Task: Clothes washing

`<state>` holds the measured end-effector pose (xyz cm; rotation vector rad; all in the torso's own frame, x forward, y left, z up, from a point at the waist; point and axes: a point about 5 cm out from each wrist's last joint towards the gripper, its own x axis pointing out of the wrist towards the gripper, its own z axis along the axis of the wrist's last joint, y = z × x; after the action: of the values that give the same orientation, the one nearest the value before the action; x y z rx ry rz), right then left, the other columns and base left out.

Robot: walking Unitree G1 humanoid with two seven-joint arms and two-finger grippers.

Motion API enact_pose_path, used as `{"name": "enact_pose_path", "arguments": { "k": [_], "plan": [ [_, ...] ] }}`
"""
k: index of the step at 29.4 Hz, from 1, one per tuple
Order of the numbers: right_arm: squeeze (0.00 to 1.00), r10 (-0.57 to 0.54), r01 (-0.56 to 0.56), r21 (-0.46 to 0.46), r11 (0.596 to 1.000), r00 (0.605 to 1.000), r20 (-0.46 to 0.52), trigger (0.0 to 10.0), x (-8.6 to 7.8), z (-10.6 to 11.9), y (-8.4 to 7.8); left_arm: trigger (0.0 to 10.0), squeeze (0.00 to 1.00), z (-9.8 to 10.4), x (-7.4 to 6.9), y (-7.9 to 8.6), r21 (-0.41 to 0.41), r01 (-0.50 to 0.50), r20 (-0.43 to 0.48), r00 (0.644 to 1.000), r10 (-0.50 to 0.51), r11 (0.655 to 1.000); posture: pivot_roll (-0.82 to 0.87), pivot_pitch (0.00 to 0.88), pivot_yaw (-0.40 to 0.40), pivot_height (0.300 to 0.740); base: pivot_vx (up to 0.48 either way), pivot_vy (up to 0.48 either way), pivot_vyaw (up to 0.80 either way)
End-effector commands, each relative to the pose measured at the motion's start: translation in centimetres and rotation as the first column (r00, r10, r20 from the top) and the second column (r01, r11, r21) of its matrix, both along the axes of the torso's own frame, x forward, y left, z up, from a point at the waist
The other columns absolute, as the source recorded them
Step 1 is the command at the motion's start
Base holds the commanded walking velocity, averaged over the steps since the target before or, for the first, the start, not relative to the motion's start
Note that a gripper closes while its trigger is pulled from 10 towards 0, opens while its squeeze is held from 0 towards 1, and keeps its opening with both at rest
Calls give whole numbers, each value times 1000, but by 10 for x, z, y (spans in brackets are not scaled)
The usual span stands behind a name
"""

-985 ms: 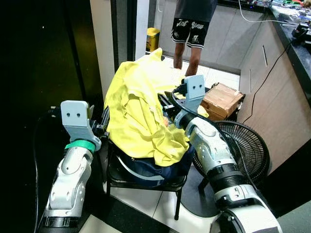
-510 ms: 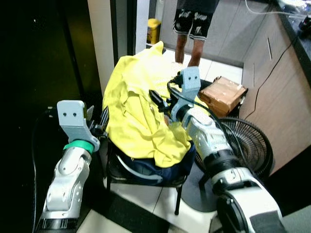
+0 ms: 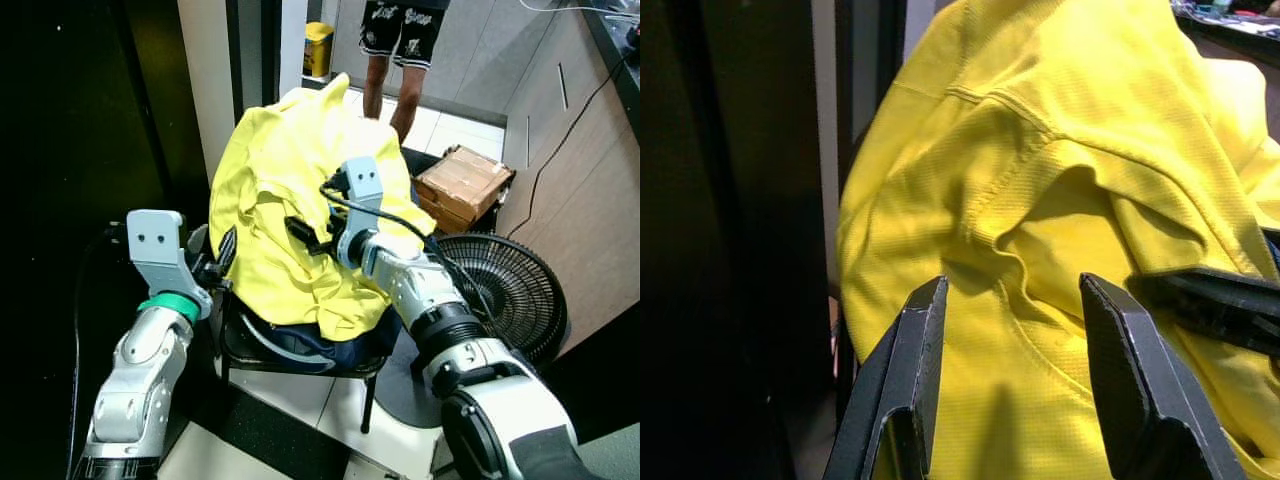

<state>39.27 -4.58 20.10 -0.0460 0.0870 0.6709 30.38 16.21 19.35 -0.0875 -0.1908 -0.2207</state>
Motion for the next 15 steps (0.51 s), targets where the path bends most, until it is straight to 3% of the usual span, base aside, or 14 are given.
{"name": "enact_pose_path", "arguments": {
  "k": [1,6,7,15],
  "plan": [
    [0,24,-24,-31,999,1000,-1,10000,-4,-11,1,10000,0,-3,-1,-1,8,8,-20,1000,-8,1000,127,108,-14,740,0,0,0],
    [0,11,-10,-21,1000,999,47,9765,-4,-5,-4,10000,0,-1,0,2,7,-3,-15,1000,3,1000,127,108,-14,740,0,0,0],
    [0,-6,6,-1,1000,999,54,471,-4,-4,-7,10000,0,-1,0,3,7,-8,-12,1000,8,1000,124,102,-13,740,0,0,0],
    [0,-15,14,41,999,999,45,0,-3,0,-9,10000,0,2,2,4,-4,-28,0,1000,28,1000,123,99,-11,740,0,0,0]
  ]
}}
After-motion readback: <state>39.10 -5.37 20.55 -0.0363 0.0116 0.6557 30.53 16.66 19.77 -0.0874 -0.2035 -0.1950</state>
